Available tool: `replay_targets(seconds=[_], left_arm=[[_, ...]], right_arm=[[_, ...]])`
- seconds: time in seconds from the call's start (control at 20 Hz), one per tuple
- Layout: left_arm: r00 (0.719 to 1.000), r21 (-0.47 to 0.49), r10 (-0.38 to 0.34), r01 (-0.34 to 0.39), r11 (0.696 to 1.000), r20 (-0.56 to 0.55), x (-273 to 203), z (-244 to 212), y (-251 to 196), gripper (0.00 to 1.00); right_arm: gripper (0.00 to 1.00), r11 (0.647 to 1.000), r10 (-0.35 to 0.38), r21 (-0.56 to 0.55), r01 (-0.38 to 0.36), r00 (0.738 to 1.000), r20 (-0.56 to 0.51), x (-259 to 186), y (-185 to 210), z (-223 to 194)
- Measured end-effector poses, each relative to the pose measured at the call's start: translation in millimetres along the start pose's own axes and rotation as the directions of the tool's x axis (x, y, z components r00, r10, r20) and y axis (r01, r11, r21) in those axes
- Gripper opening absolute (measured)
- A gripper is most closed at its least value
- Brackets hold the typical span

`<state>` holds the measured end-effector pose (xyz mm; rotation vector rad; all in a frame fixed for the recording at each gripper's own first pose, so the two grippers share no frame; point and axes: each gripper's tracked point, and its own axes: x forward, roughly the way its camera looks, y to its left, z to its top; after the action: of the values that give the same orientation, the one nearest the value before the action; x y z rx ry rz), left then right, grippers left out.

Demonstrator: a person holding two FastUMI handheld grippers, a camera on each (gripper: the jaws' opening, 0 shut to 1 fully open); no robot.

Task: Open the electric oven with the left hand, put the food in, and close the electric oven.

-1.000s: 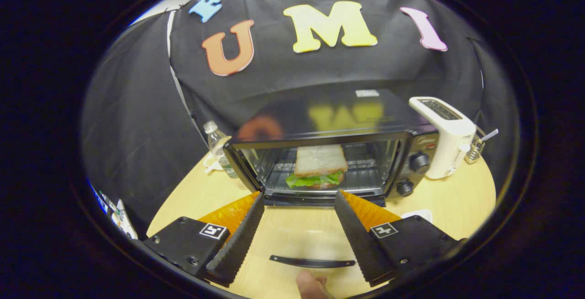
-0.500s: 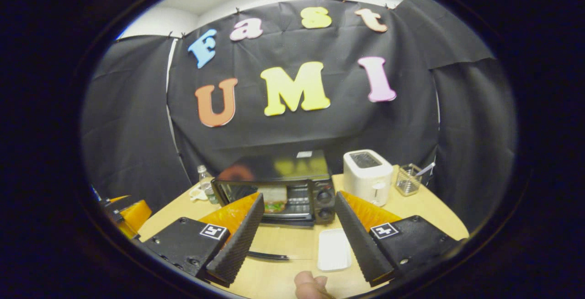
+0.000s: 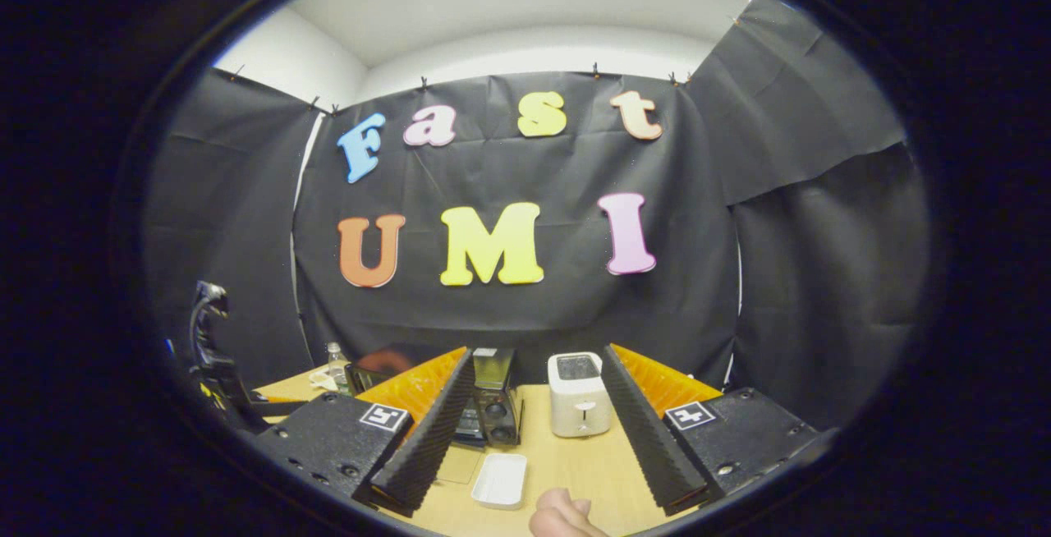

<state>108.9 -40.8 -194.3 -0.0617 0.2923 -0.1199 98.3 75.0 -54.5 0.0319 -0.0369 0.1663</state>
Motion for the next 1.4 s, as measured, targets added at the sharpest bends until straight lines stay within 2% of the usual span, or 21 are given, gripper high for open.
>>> replay_targets(seconds=[0.25,0.4,0.6,1.05,1.4], left_arm=[[0.988,0.034,-0.048,0.053,0.998,-0.144,21.1,-69.7,-29.0,0.94],[0.963,0.037,-0.045,0.057,0.998,-0.264,31.0,-110.5,-30.1,0.93],[0.927,0.024,-0.039,0.052,0.998,-0.374,34.4,-142.6,-34.0,0.94],[0.876,0.015,0.014,-0.008,1.000,-0.483,46.5,-171.1,-24.0,0.94],[0.878,0.034,0.029,-0.014,0.999,-0.478,47.8,-168.2,-24.1,0.95]], right_arm=[[0.99,0.999,0.027,0.019,-0.027,0.999,0.025,-21.8,-10.4,-0.3],[0.99,1.000,0.000,0.006,0.000,1.000,0.003,-21.9,-24.0,-8.9],[0.99,0.999,-0.041,-0.001,0.041,0.999,-0.012,-20.0,-40.4,-16.2],[0.99,1.000,-0.027,-0.010,0.027,0.999,-0.046,-20.4,-44.6,-28.4],[0.99,1.000,-0.023,0.011,0.024,0.997,-0.074,-18.2,-47.3,-36.2]])
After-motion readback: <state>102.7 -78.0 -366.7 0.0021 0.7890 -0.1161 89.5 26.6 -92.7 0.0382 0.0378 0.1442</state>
